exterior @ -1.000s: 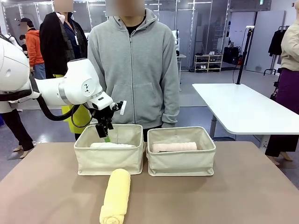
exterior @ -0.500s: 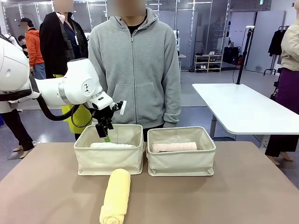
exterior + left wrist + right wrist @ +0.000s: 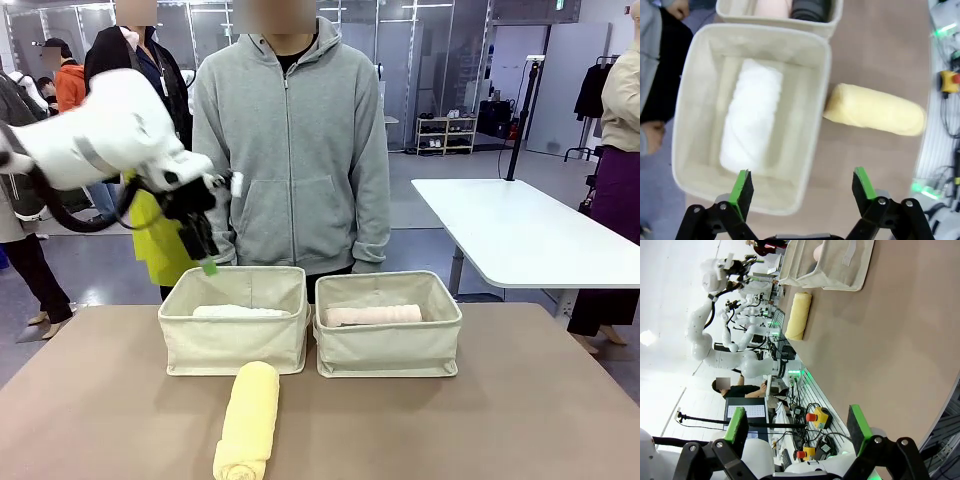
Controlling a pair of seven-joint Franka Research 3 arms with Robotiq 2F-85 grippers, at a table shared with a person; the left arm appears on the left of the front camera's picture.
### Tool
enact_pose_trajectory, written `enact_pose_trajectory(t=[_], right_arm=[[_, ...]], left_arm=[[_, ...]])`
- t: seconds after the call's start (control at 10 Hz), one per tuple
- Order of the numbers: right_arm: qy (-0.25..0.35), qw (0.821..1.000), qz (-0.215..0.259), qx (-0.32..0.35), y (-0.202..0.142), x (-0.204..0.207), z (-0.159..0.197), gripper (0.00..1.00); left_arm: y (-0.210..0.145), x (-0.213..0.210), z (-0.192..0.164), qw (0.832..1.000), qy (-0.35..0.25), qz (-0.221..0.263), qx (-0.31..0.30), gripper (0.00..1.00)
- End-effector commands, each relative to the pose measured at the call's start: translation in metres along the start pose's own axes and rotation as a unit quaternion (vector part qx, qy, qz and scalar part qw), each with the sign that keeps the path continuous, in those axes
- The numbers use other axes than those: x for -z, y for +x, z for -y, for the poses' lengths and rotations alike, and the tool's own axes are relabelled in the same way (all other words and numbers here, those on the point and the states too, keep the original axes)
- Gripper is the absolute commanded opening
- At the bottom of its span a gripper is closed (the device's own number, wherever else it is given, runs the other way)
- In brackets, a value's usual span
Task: Divide the towels into two baskets.
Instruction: Pick up one hotel-folded towel from the bottom of the table and place it in the Fabric basket indicated by the person.
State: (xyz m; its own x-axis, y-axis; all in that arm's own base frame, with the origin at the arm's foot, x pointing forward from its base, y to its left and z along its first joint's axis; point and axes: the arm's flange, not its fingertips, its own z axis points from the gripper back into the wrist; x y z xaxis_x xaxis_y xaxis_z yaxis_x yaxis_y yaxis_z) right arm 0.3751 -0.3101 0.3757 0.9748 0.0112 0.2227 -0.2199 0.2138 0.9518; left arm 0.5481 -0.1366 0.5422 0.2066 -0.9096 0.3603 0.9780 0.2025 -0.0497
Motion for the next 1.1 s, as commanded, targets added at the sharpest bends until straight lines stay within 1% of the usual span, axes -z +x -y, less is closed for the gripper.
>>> enact_pose_trajectory(t=[0.0, 0.1, 0.2, 0.3, 0.4, 0.5, 0.6, 0.7, 0.8, 0.9, 1.0], right_arm=[[-0.002, 1.000, 0.001, 0.001, -0.002, 0.003, -0.003, 1.00], [-0.002, 1.000, 0.001, 0.001, -0.002, 0.003, -0.003, 1.00], [-0.002, 1.000, 0.001, 0.001, -0.002, 0.003, -0.003, 1.00], [-0.002, 1.000, 0.001, 0.001, -0.002, 0.003, -0.003, 1.00], [-0.002, 1.000, 0.001, 0.001, -0.002, 0.003, -0.003, 1.00], [-0.002, 1.000, 0.001, 0.001, -0.002, 0.003, -0.003, 1.00], [-0.002, 1.000, 0.001, 0.001, -0.002, 0.003, -0.003, 1.00], [-0.002, 1.000, 0.001, 0.001, -0.002, 0.003, -0.003, 1.00], [-0.002, 1.000, 0.001, 0.001, -0.002, 0.003, -0.003, 1.00], [-0.002, 1.000, 0.001, 0.001, -0.002, 0.003, -0.003, 1.00], [-0.002, 1.000, 0.001, 0.001, -0.002, 0.003, -0.003, 1.00]], left_arm=[[-0.070, -0.041, 0.044, 0.991, -0.013, 0.045, -0.129, 1.00], [-0.106, -0.060, 0.062, 0.977, -0.037, 0.121, -0.170, 1.00], [-0.145, -0.078, 0.070, 0.958, -0.046, 0.186, -0.214, 1.00], [-0.184, -0.089, 0.073, 0.944, -0.068, 0.216, -0.241, 1.00], [-0.225, -0.096, 0.075, 0.924, -0.088, 0.263, -0.265, 1.00], [-0.281, -0.099, 0.078, 0.905, -0.100, 0.292, -0.294, 1.00], [-0.328, -0.096, 0.084, 0.890, -0.114, 0.302, -0.322, 1.00], [-0.375, -0.084, 0.091, 0.875, -0.132, 0.310, -0.348, 1.00], [-0.413, -0.070, 0.102, 0.858, -0.147, 0.343, -0.352, 1.00], [-0.444, -0.053, 0.110, 0.848, -0.151, 0.366, -0.353, 1.00], [-0.461, -0.041, 0.111, 0.842, -0.153, 0.367, -0.364, 1.00]])
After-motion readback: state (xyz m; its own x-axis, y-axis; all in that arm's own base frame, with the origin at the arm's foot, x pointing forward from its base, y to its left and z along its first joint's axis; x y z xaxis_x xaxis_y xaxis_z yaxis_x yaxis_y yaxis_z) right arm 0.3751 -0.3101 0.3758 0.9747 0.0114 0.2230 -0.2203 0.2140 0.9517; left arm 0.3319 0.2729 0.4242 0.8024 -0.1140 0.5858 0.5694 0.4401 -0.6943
